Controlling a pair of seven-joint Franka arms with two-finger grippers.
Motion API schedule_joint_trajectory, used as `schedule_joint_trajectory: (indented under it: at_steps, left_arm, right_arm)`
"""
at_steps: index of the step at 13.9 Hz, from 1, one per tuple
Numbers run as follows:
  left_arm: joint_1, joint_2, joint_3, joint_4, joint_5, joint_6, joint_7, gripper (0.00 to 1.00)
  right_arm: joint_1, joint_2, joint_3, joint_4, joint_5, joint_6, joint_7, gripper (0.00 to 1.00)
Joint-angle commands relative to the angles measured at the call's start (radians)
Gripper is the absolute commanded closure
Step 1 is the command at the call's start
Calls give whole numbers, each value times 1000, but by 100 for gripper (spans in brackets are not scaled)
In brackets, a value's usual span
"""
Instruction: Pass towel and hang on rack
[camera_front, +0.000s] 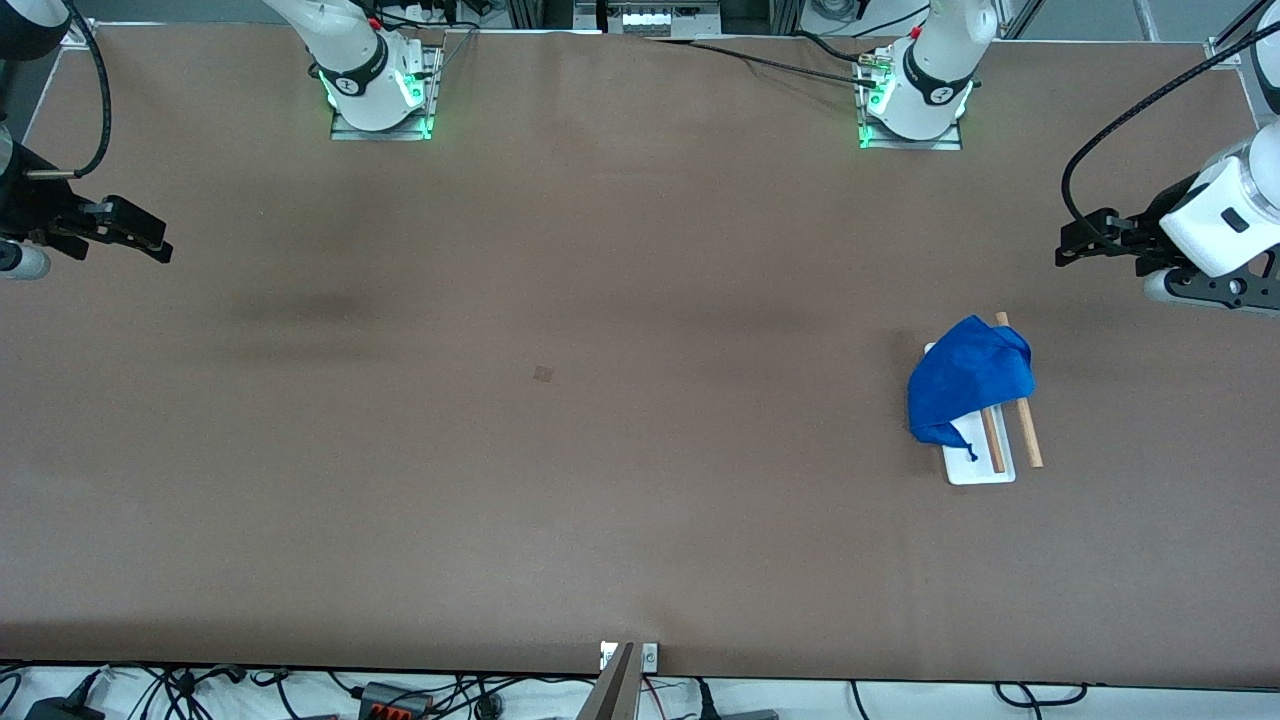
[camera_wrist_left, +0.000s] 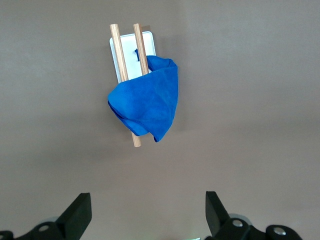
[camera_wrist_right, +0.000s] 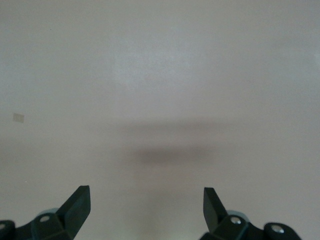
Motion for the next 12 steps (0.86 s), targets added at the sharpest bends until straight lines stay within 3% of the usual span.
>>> schedule_joint_trajectory:
  at_steps: [1, 12]
  left_arm:
    - [-17, -23, 17, -17, -12, -6, -13, 0]
    - [-20, -38, 17, -18, 2, -8, -15, 0]
  right_arm:
    - [-2, -26, 5, -24, -2, 0, -7, 0]
    - [-2, -28, 3, -17, 0, -6, -6, 0]
